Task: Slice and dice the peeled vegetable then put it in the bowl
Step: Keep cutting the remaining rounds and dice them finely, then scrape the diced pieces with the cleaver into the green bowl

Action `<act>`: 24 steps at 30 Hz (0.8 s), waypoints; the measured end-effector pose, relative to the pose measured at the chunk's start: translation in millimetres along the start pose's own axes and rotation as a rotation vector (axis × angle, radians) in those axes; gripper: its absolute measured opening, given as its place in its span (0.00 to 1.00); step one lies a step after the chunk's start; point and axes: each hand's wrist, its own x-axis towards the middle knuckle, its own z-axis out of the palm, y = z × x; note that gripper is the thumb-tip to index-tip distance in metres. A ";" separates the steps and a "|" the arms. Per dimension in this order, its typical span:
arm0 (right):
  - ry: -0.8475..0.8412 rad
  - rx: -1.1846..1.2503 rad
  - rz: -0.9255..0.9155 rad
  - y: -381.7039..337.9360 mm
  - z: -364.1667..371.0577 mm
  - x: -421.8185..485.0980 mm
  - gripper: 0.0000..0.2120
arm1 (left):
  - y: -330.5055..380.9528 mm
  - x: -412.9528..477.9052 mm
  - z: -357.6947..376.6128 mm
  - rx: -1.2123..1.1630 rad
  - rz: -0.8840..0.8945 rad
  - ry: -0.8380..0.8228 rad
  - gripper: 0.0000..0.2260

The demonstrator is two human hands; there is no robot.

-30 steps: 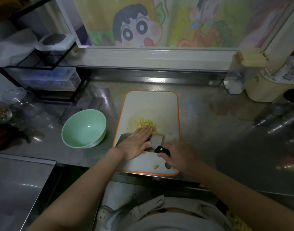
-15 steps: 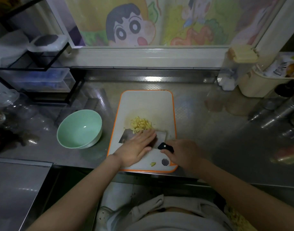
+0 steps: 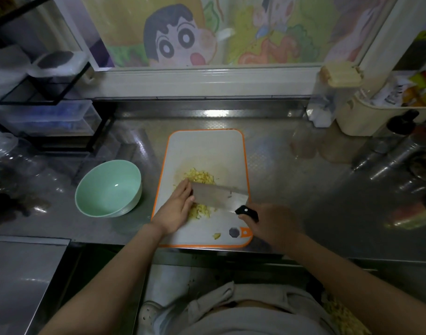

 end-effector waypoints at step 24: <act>-0.094 0.986 0.771 -4.6 40.0 -18.0 0.20 | -5.8 -7.4 46.4 -0.412 -0.480 0.366 0.21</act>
